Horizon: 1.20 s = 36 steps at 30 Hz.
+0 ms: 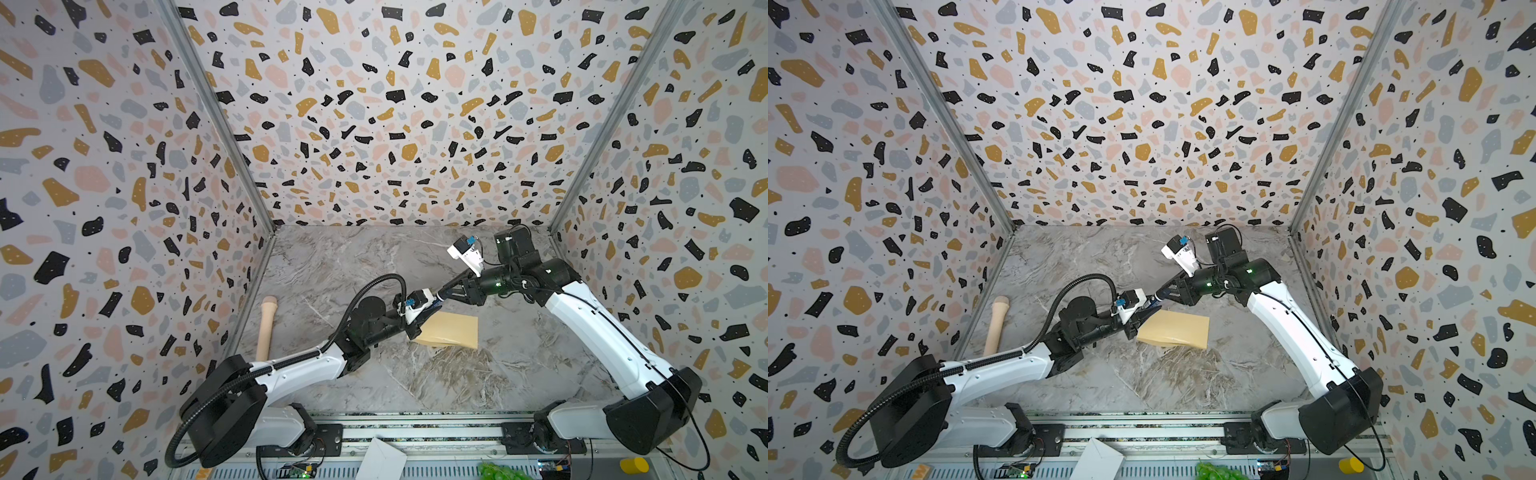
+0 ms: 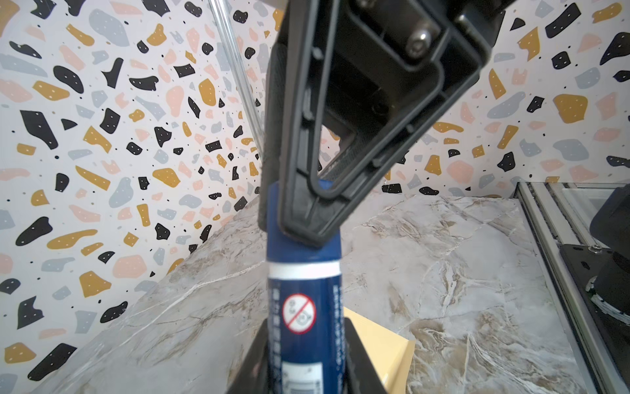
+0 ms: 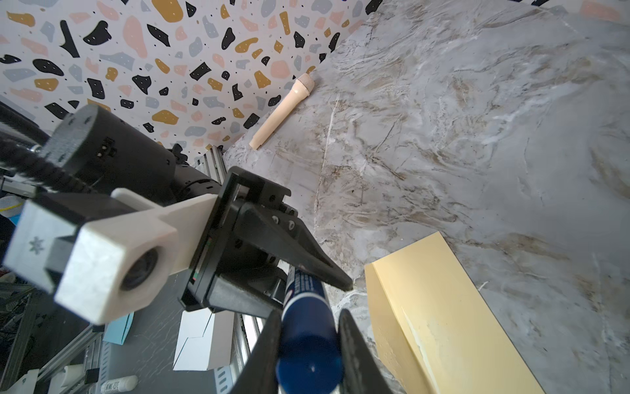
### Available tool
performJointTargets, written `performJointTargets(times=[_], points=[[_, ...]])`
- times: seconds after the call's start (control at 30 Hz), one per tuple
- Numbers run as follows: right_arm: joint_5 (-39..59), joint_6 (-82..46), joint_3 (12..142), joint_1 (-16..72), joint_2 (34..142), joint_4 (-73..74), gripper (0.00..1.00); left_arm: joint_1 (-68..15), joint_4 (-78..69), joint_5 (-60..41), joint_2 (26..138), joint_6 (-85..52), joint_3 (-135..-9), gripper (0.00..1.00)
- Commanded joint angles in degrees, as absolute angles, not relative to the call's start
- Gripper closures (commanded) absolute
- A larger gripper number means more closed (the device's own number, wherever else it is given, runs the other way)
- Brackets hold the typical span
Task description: Place the letter into the envelope and seal it
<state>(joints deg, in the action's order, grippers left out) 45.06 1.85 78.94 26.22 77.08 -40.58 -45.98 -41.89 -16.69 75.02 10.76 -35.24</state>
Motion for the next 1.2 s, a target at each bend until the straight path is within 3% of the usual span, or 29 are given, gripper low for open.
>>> performJointTargets(times=[0.0, 0.9, 1.17], points=[[41.54, 2.05, 83.21, 21.04, 72.00, -36.48, 1.00, -44.35, -33.20, -16.28, 76.10, 10.96, -31.75, 1.00], [48.10, 0.55, 83.24, 16.26, 72.68, -34.72, 1.00, -44.30, -34.94, -18.46, 74.69, 13.01, -29.44, 1.00], [41.60, 2.22, 80.77, 23.54, 73.90, -35.81, 1.00, -44.38, -32.67, -18.36, 72.67, 11.31, -32.53, 0.98]])
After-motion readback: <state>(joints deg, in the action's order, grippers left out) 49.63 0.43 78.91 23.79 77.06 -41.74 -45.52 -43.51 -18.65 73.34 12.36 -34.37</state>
